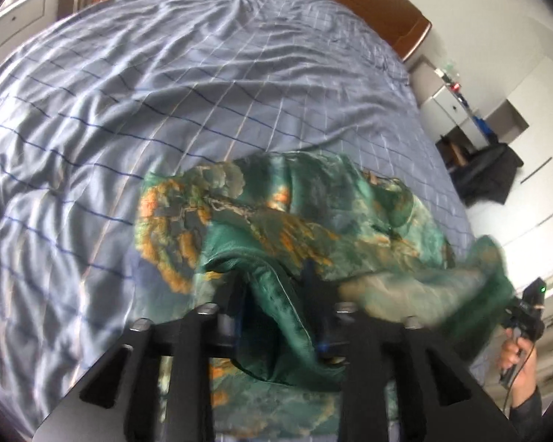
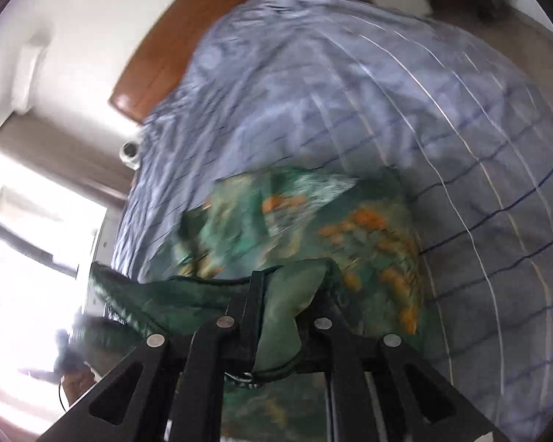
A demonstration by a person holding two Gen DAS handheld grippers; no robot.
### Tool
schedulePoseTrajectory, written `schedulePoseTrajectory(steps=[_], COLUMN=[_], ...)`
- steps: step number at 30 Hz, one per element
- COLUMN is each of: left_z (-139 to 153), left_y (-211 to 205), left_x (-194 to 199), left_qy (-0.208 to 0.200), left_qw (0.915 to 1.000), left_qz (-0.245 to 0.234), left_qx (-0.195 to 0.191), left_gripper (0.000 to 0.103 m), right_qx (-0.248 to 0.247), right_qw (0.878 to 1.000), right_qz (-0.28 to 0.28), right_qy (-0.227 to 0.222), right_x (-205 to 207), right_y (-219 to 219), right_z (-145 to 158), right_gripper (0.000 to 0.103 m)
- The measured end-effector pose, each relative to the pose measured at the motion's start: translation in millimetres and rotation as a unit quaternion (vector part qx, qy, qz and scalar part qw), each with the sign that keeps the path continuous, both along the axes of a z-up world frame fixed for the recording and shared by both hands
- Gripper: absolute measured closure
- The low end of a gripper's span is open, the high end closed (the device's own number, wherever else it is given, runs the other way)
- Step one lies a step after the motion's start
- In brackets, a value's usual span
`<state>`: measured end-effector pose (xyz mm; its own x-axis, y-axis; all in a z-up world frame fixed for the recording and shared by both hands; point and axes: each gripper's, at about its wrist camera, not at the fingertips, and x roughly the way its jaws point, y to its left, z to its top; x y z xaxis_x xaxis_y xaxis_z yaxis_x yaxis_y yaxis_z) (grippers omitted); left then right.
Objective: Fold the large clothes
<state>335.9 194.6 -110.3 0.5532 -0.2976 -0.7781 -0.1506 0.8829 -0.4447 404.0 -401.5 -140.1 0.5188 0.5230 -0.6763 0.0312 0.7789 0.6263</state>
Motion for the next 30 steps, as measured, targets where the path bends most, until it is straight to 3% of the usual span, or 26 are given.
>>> schedulePoseTrajectory(steps=[2,3,5,6,8,10,11,13,14,15,17,19,20,21,22,23,25,27,30], left_z=[-7,-6,6,15,25,26,22,8,4,-4,-13,-21,-25,-27,-25,-18,2,21,51], left_y=[4,9,16,21,28,26,21,5,-2,-12,-23,-30,-34,-36,-37,-38,-34,-23,-13], left_x=[-2,-6,-13,-18,-27,-29,-27,-14,-9,3,19,32,36,36,35,30,24,28,39], left_qy=[0.008,0.001,-0.015,-0.029,-0.047,-0.044,-0.034,-0.009,-0.003,0.003,0.007,0.016,0.028,0.037,0.033,0.022,-0.001,-0.029,-0.081], left_qw=[0.9996,0.9988,0.9984,0.9982,0.9975,0.9965,0.9957,0.9929,0.9920,0.9912,0.9923,0.9929,0.9914,0.9895,0.9886,0.9863,0.9853,0.9877,0.9860], left_qz=[-0.005,-0.010,-0.017,-0.021,-0.035,-0.069,-0.086,-0.112,-0.117,-0.120,-0.104,-0.087,-0.083,-0.084,-0.085,-0.084,-0.065,-0.033,0.014], left_qx=[-0.028,-0.047,-0.053,-0.049,-0.039,-0.014,0.005,0.039,0.046,0.057,0.067,0.080,0.097,0.111,0.120,0.141,0.158,0.150,0.145], left_gripper=[0.040,0.032,0.015,0.008,0.006,0.006,0.006,0.006,0.006,0.007,0.008,0.030,0.079,0.092,0.093,0.095,0.095,0.095,0.095], right_qx=[0.023,0.053,0.097,0.120,0.146,0.149,0.133,0.001,-0.058,-0.134,-0.206,-0.243,-0.247,-0.264,-0.286,-0.324,-0.352,-0.392,-0.410], right_qw=[0.999,0.998,0.995,0.993,0.989,0.988,0.990,0.998,0.996,0.987,0.973,0.963,0.961,0.957,0.951,0.940,0.928,0.906,0.888], right_qz=[-0.006,-0.007,-0.007,-0.005,-0.004,-0.001,0.004,0.031,0.046,0.074,0.100,0.109,0.113,0.114,0.108,0.094,0.087,0.071,0.038], right_qy=[0.021,0.029,0.023,0.016,-0.004,-0.036,-0.046,-0.055,-0.053,-0.049,-0.041,-0.044,-0.047,-0.047,-0.048,-0.056,-0.087,-0.140,-0.204], right_x=[10,12,13,11,5,1,0,1,2,6,13,19,18,18,12,8,-1,-11,-9], right_y=[-3,-6,-12,-15,-22,-31,-31,-17,-7,13,38,61,66,78,80,88,95,105,110], right_z=[-18,-25,-24,-20,-6,13,21,33,33,27,15,1,-2,-4,-2,4,21,49,86], right_gripper=[0.079,0.066,0.048,0.030,0.011,0.010,0.010,0.010,0.010,0.010,0.010,0.012,0.027,0.063,0.081,0.088,0.089,0.089,0.089])
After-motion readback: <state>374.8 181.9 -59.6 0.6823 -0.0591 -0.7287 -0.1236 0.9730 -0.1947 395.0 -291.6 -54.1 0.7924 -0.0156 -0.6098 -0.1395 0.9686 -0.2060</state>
